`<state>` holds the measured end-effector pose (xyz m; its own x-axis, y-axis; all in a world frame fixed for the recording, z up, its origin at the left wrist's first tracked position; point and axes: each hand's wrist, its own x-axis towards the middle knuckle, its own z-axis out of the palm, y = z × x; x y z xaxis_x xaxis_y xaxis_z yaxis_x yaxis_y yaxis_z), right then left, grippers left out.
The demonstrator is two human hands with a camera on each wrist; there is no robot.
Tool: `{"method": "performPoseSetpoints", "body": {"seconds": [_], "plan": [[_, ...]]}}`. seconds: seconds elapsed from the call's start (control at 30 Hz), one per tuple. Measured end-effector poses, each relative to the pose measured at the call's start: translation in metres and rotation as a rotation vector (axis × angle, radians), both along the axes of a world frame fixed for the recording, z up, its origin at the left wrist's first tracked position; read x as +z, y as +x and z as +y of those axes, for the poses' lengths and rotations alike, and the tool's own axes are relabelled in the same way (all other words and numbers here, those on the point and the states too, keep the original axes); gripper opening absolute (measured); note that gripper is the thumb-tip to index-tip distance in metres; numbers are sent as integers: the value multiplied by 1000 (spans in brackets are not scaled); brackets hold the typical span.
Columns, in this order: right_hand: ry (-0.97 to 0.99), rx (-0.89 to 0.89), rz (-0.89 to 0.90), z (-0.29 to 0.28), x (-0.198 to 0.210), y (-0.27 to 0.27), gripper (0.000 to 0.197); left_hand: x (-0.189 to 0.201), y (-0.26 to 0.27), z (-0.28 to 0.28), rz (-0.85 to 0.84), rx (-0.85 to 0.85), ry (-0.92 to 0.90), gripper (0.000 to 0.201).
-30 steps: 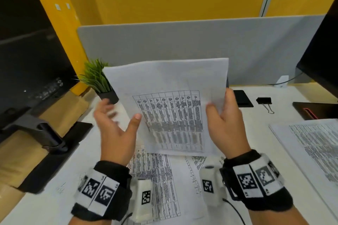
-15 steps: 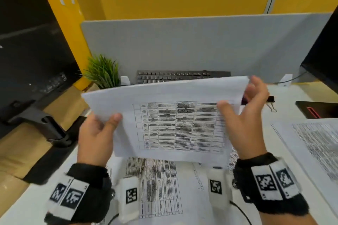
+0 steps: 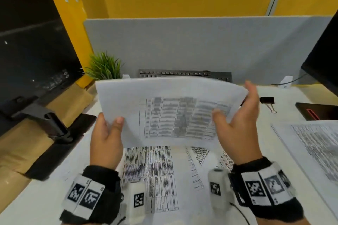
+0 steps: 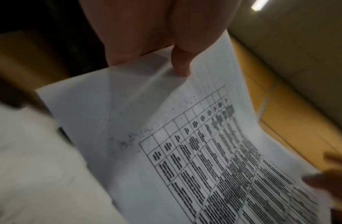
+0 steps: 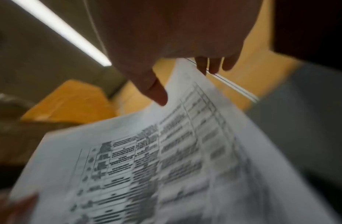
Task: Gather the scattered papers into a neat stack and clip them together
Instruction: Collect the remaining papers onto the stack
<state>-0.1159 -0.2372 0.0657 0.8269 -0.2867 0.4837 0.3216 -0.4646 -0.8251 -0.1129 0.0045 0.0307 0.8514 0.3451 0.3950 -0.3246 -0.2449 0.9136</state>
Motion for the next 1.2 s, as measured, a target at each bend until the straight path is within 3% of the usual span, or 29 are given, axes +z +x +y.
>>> {"method": "performPoseSetpoints", "body": {"seconds": [0.1,0.17,0.27,0.3,0.33,0.4,0.47,0.5,0.57,0.63,0.7,0.8,0.97,1.1,1.2], "plan": [[-624,-116,-235,5,33,-4,87,40,-2,-2,-148,-11,275,10],[-723,13,-211,10,56,-2,77,64,-4,-10,-243,-2,501,8],[-504,321,-137,8,72,7,22,89,-4,-18,-422,42,713,9],[-404,350,-129,7,71,10,13,91,-2,-17,-479,84,739,14],[-317,351,-139,6,70,12,10,92,-1,-13,-503,154,745,30],[-117,355,-143,5,63,14,13,84,4,0,-428,282,635,79],[89,402,-85,8,54,12,21,75,8,9,-266,169,321,113],[165,436,-42,11,49,12,21,72,9,11,-202,36,150,113],[242,473,6,17,40,11,21,67,10,12,-97,-204,-36,82],[270,437,-21,25,34,11,22,64,8,8,-90,-205,-69,46],[305,385,-64,33,28,10,23,59,6,2,-160,-100,-111,30],[297,345,-29,52,12,5,29,36,1,-10,-164,-6,-84,31],[238,378,284,67,-38,8,26,-19,-2,-14,99,59,-32,37],[270,333,405,56,-47,20,33,-21,5,-1,142,153,-52,34],[72,287,535,51,-50,33,37,-13,8,23,96,250,-28,35]]}}
